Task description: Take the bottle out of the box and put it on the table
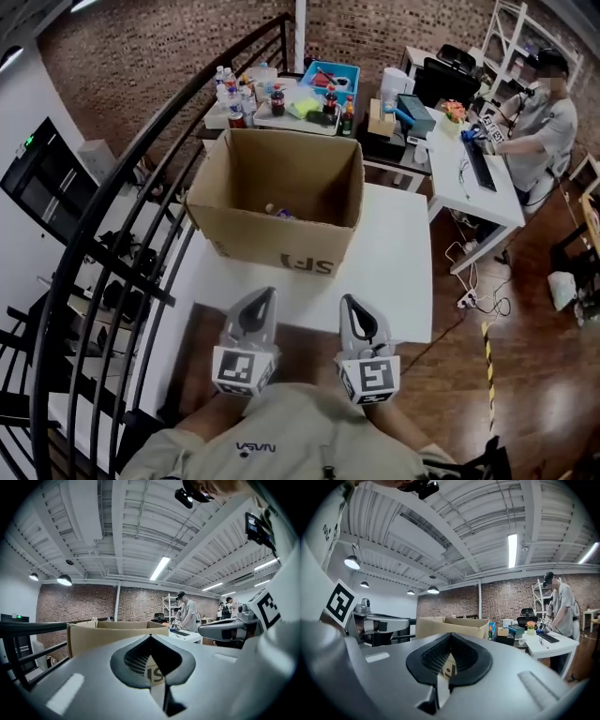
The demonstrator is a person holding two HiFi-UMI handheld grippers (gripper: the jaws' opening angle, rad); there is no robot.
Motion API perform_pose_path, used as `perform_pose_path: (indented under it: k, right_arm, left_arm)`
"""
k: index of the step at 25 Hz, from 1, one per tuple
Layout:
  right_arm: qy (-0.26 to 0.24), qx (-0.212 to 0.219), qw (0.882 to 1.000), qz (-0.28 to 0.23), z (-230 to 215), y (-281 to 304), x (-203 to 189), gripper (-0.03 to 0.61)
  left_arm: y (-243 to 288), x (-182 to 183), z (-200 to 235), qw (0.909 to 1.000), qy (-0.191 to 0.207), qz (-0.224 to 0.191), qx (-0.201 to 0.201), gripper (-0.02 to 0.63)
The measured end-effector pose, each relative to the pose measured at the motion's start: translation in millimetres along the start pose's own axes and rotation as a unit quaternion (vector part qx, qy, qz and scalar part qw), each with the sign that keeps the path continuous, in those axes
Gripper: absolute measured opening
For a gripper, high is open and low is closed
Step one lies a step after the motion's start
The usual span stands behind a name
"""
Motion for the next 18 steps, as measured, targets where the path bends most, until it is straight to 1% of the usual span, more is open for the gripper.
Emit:
perform_pose_path:
  k: [4,10,12,16,18]
  right_arm:
    - [-0.011,-0.009,1.000,-0.005,3.6,45.9,17.7,0.000]
    - [-0.024,-0.024,0.999,-0.006,7.1,105.6,39.6,0.000]
    - [-0.029,-0.027,0.999,-0.011,5.2,123.3,49.3,0.000]
    - [-0.051,-0.028,0.998,-0.030,-1.1,159.1,76.7,0.000]
    - [-0.060,-0.023,0.997,-0.034,-3.2,176.7,88.4,0.000]
  left_arm:
    - [36.8,9.6,36.0,0.9998,-0.001,-0.006,-0.020,0.000]
    - [76.6,24.7,88.8,0.9994,0.002,-0.011,-0.034,0.000]
    - [88.8,33.6,105.4,0.9992,0.001,-0.022,-0.034,0.000]
    - [114.9,64.7,131.5,0.9971,-0.006,-0.060,-0.047,0.000]
    - [128.7,75.1,143.1,0.9962,-0.001,-0.068,-0.054,0.000]
Point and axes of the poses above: the fingertips, and each gripper's own axes: y forward along the fingers, z to its left, x out of its top, the point moved 1 cm from there along -y, backward along the fingers, and after that the axes turned 5 degrees about -z, right-handed, at the moved point
